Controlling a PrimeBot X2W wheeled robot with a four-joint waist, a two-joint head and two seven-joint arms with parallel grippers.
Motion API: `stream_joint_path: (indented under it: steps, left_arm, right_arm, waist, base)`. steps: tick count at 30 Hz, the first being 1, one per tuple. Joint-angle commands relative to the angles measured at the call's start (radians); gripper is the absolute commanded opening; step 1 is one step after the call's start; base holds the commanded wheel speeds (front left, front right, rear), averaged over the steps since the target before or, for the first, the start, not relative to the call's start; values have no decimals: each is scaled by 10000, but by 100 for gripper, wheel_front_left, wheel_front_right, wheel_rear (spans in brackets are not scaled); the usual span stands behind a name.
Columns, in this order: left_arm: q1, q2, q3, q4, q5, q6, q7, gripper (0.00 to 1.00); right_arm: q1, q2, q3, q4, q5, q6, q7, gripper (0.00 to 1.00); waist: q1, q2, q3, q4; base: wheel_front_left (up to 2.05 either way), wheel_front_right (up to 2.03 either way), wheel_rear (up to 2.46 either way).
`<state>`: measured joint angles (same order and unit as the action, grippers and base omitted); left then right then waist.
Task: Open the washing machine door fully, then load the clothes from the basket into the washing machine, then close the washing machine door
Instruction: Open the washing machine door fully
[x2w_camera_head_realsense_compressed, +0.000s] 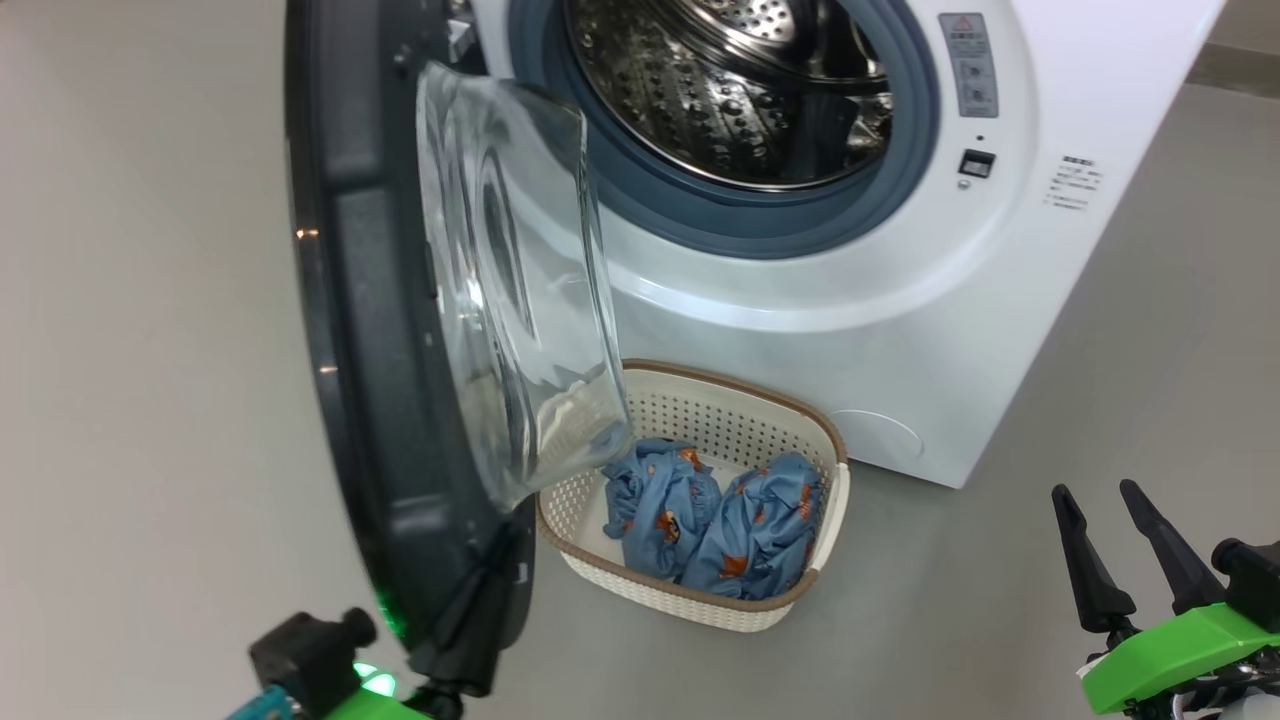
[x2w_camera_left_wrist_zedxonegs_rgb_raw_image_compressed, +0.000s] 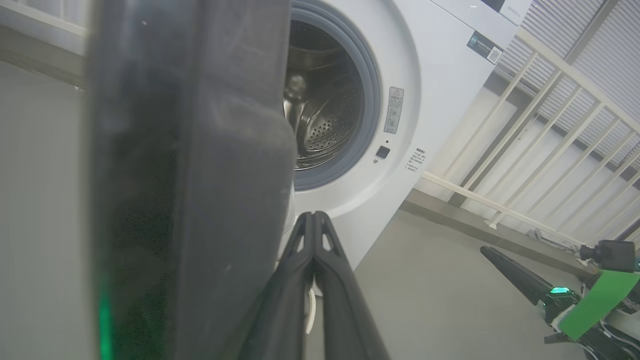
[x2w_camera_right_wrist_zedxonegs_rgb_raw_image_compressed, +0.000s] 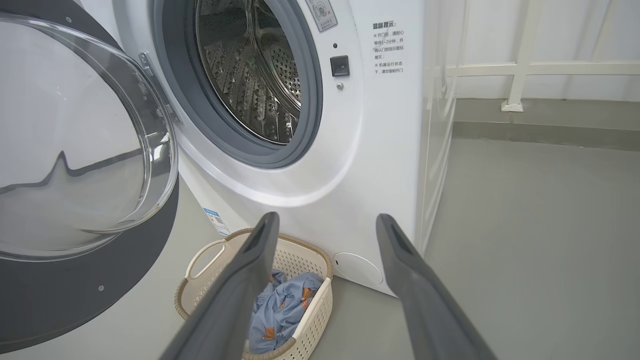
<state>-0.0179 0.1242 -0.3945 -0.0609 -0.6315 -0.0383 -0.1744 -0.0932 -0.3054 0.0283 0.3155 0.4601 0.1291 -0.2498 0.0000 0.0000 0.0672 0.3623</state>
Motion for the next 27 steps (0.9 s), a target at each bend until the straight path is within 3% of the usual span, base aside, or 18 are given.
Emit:
stream_joint_path:
  steps: [1,13,27]
  left_arm:
    - [-224,297,656,-309,87,194,-30,0]
    - [-87,1162,1890,-150,142,805,-209,0]
    - [-925,1949,3353,1131,-6,922,-622,0]
  right_arm:
    - [48,-153,215,-258,-134,16,-120,100]
    - [158,-127,467,-273,-149,16,-120,100]
    - [29,-223,613,-255,-136,16,-120,100]
  waist:
    - [0,0,-51,147]
    - [0,0,-194,311]
    - [0,0,-25,183]
  base:
    - [0,0,0]
    - [0,0,0]
    - [0,0,0]
